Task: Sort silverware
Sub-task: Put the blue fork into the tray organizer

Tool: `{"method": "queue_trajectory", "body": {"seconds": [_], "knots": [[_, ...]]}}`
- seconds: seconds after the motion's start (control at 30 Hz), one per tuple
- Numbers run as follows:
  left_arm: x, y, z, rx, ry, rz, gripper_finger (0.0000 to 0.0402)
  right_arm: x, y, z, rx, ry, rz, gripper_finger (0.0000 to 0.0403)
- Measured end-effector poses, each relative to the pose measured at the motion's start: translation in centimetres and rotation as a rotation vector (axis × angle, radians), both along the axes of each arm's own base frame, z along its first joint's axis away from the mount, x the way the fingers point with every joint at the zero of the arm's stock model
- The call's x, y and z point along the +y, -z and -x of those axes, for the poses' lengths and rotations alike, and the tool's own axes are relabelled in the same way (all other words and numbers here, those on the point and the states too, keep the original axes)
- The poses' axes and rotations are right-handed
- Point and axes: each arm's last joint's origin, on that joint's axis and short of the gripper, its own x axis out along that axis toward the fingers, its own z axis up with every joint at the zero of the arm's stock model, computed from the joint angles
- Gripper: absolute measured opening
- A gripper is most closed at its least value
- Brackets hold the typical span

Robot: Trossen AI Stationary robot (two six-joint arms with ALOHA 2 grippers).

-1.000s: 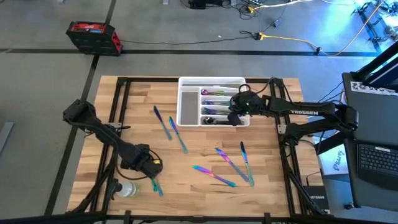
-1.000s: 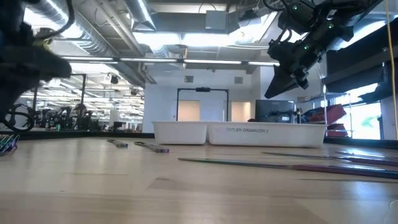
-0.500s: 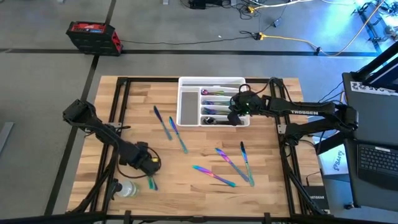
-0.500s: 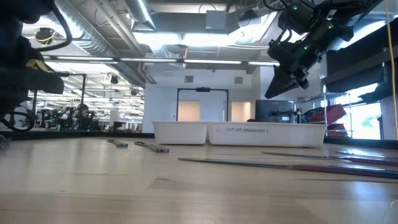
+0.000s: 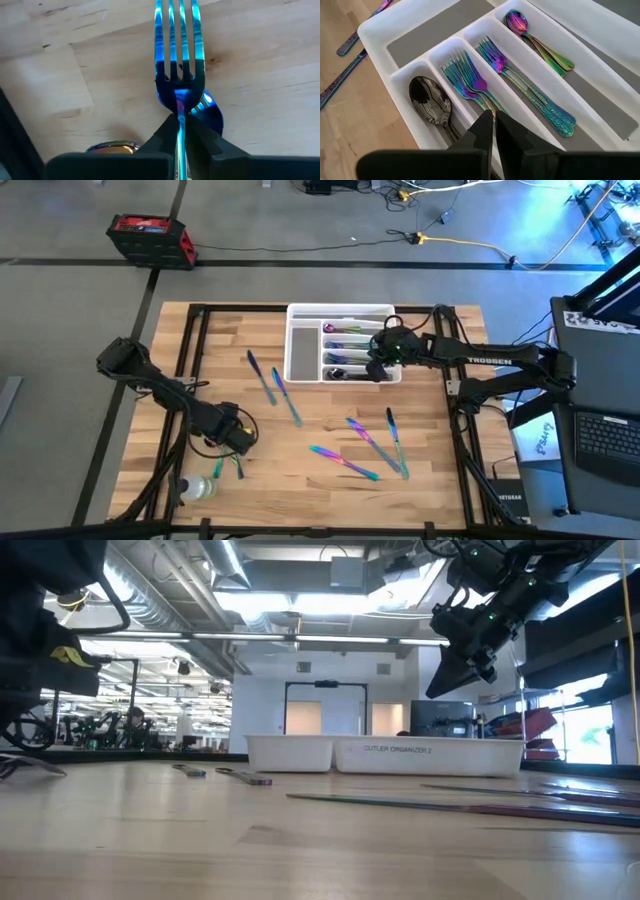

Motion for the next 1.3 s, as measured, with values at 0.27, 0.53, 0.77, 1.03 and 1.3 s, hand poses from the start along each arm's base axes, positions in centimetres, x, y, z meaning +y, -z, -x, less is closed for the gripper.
{"method": "queue_trajectory", "body": {"seconds": [0.27, 0.53, 0.77, 1.03, 1.3], "knots": [[0.7, -1.8, -1.8, -0.093, 0.009, -0.064, 0.0003, -0.1, -0.5, 0.1, -0.022, 0.011, 0.035, 0.0005], [3.5, -7.3, -2.9, -0.259, 0.01, -0.172, 0.0003, 0.1, -3.2, 0.4, -0.209, -0.017, 0.122, 0.0005], [6.1, -13.1, -3.8, -0.679, 0.124, -0.452, 0.0003, 0.6, -4.8, -0.3, -0.481, -0.401, -0.051, 0.0005], [7.8, -18.5, -7.1, -1.126, 0.448, -0.661, 0.0003, 1.5, -3.1, -3.4, -0.724, -0.621, -0.263, 0.0006], [9.4, -19.4, -11.5, -1.511, 0.789, -0.692, 0.0003, 2.2, -3.2, -6.0, -0.786, -0.623, -0.232, 0.0108]]}}
